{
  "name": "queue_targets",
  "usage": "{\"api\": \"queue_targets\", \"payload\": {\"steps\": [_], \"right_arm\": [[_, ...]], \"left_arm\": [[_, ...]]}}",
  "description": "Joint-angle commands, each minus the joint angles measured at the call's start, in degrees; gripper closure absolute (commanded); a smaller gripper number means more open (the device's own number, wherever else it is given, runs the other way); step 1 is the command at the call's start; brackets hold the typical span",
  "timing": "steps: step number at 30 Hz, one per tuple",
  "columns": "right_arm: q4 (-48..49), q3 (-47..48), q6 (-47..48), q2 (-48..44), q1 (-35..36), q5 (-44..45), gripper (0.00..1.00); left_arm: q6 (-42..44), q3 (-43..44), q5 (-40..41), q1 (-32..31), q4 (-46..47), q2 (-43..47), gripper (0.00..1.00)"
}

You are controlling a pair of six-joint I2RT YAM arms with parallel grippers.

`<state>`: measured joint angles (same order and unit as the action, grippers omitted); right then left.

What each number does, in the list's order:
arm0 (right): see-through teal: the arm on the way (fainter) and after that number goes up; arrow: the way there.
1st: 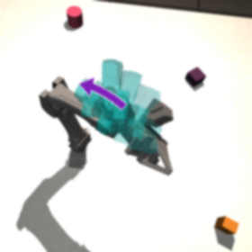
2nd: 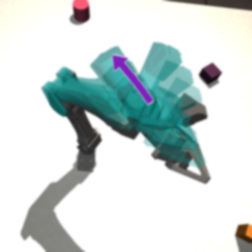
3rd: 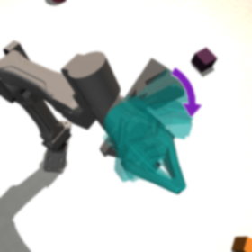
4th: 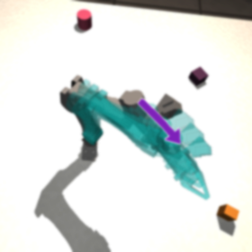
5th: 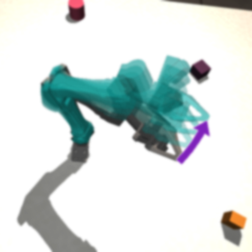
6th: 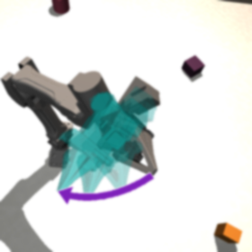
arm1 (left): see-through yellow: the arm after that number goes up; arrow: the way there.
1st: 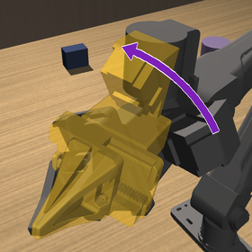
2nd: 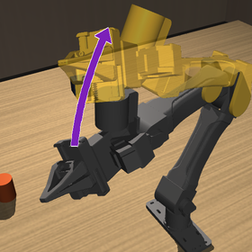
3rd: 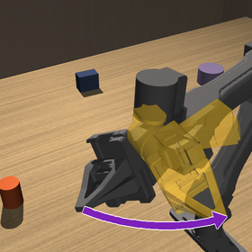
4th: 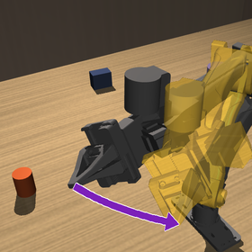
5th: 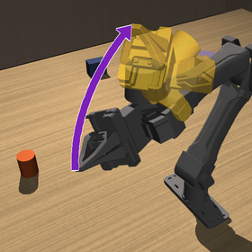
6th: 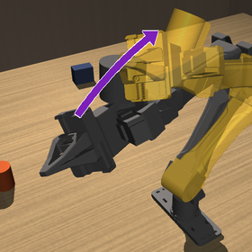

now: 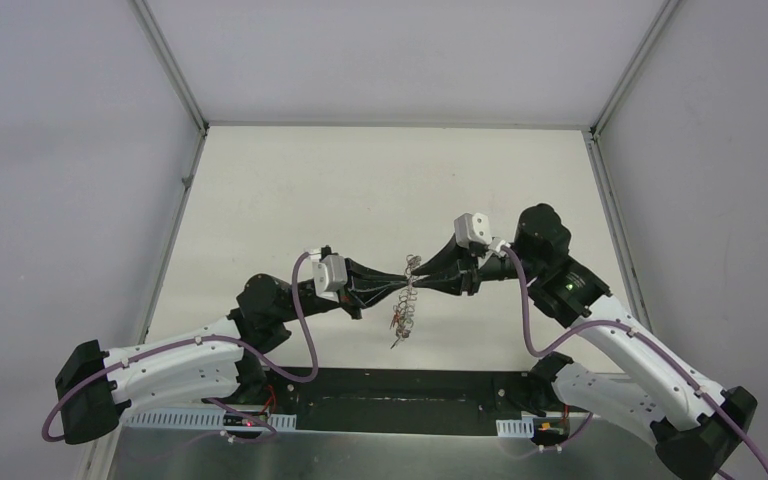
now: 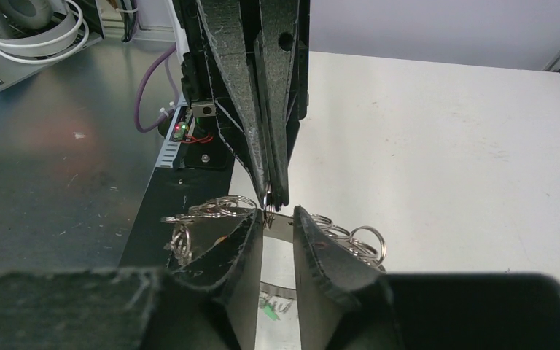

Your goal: Put the keys on the keyring

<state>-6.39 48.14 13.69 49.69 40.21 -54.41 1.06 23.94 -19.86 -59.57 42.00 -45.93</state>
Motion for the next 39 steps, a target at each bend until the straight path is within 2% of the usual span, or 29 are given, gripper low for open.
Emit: {"api": "queue_targets", "payload": {"steps": [1,8,13,14,17,18,21,30,33,39], "right_arm": [[0.7,1.5,1.3,0.7,-0.3,-1.7,0.8],[0.7,2.1,1.0,0.8,-0.2,-1.6,1.0],[0.5,1.5,1.2,0.0,-0.2,-1.3,1.0],[0.3,1.3,1.5,-0.3,-0.2,-1.2,1.0],[0.1,0.3,2.5,-1.5,-0.2,-1.0,1.0],[0.1,0.0,2.9,-2.0,-0.2,-0.9,1.0],[0.2,-0.7,4.9,-3.3,-0.2,-1.7,1.0],[-0.3,-2.6,11.8,-6.5,-0.2,-2.1,1.0],[-0.3,-4.4,18.3,-8.6,-0.1,-4.7,1.0],[-2.8,-8.1,36.5,-14.5,-0.2,-6.7,1.0]], "left_arm": [[0.7,1.5,-1.3,0.1,5.0,1.1,1.0],[0.0,2.0,-1.8,0.1,3.4,0.8,1.0],[0.1,2.5,-2.0,0.0,1.9,1.1,1.0],[0.1,2.7,-2.2,0.1,1.2,1.3,0.94],[0.4,3.8,-2.1,0.1,-1.8,2.9,0.54],[0.5,4.1,-2.2,0.1,-2.8,3.5,0.44],[0.9,4.7,-2.1,0.1,-6.4,5.9,0.25],[1.8,4.6,1.3,0.1,-19.3,14.7,0.08],[1.6,3.7,2.7,0.0,-22.2,17.4,0.02],[1.7,2.9,4.8,0.1,-27.3,21.1,0.01]]}}
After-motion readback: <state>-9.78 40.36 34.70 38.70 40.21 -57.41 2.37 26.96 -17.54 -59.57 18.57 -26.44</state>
